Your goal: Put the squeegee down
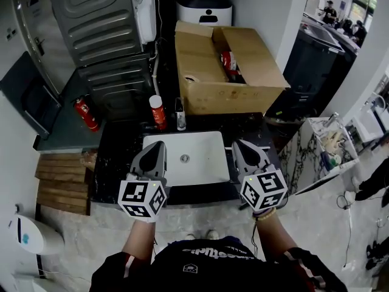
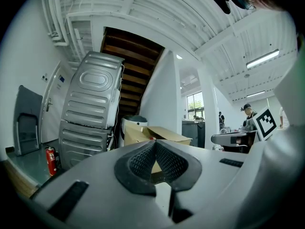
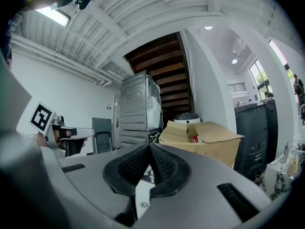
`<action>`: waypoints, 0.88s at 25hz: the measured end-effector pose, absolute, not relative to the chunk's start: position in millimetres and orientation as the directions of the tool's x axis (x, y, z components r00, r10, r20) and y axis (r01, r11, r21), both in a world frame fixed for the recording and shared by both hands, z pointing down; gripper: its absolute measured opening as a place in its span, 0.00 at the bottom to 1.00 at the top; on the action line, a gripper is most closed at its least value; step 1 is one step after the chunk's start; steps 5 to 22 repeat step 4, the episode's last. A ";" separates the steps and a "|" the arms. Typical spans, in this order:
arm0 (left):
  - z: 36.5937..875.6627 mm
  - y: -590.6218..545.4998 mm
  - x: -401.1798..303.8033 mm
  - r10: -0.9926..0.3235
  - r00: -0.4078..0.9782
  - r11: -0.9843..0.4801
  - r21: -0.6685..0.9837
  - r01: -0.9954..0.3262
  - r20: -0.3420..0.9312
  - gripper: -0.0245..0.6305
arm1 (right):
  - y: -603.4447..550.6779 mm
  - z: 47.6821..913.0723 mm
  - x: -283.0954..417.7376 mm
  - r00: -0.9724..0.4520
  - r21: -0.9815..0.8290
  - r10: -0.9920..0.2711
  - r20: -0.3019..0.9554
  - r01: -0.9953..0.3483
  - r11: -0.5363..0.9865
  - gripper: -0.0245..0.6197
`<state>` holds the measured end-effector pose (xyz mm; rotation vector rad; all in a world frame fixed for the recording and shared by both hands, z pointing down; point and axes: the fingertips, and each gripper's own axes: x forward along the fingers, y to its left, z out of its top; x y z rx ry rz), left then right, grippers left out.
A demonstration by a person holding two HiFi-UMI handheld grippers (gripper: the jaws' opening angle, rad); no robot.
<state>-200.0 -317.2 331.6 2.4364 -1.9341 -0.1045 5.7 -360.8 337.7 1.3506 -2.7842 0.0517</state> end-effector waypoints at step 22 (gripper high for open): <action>331.6 -315.2 -199.5 -0.974 0.224 -0.226 0.067 -0.972 -0.036 0.06 | -359.8 339.0 8.2 -0.617 -0.010 -0.785 0.059 -0.786 0.618 0.10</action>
